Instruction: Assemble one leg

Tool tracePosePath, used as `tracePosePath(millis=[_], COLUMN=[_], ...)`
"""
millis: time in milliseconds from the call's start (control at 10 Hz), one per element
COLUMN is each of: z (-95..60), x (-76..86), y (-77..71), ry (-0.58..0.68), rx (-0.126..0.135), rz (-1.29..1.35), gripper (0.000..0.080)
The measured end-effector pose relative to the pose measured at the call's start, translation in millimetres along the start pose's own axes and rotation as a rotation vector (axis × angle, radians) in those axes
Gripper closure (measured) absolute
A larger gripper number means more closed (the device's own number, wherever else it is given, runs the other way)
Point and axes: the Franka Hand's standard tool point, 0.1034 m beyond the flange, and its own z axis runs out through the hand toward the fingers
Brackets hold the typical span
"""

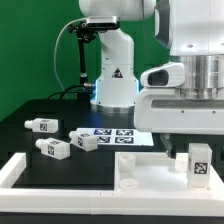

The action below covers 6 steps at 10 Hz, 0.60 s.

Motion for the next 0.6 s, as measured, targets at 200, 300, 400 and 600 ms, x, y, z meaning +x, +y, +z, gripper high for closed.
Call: tracePosePath(millis=[200, 300, 400, 600], z=[0.1, 0.1, 0.3, 0.4], x=[0.1, 0.0, -0.2, -0.3], y=[0.3, 0.2, -0.1, -0.2], ry=[0.000, 0.000, -0.001, -0.001], rx=[0.000, 0.000, 0.001, 0.001], rz=[0.040, 0.104, 0.190, 0.327], gripper=[0.0422, 0.0516, 0.0516, 0.0515])
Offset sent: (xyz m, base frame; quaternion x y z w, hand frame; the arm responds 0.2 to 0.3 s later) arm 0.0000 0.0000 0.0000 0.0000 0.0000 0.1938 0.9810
